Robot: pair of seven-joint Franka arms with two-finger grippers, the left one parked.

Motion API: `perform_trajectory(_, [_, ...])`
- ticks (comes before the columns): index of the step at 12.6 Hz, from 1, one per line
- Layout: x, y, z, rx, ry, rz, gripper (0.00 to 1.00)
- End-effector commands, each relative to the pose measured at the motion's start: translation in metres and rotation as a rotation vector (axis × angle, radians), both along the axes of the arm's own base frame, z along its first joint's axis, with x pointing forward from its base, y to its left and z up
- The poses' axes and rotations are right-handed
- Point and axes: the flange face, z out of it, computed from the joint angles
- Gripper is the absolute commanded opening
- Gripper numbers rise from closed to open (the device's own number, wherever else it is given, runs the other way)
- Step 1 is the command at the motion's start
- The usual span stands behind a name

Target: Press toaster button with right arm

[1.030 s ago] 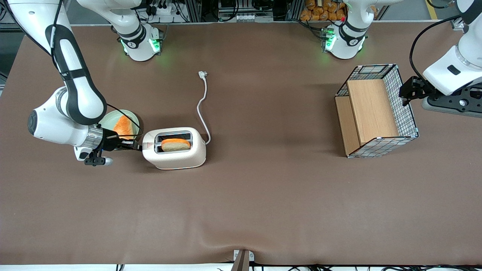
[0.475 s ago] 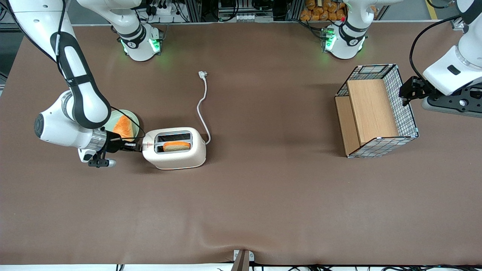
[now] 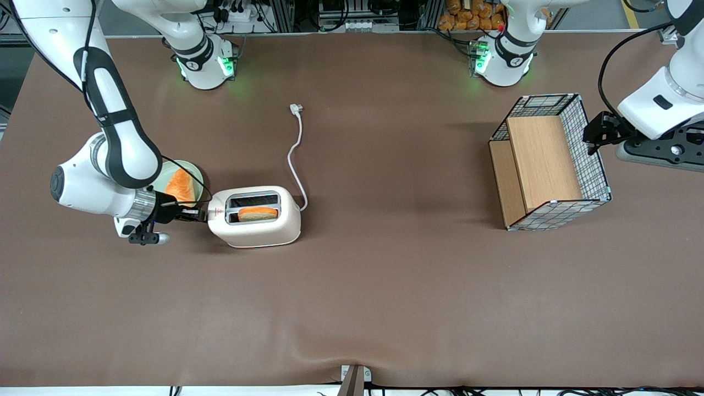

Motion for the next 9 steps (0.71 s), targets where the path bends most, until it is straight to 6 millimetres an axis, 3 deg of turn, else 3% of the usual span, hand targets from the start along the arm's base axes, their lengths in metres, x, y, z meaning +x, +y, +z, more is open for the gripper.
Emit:
perform_trajectory(1, [-0.001, -0.009, -0.016, -0.001, -0.015, -0.008, 0.00])
perform_trajectory(9, [0.011, -0.020, 0.047, 0.062, 0.010, -0.048, 0.00])
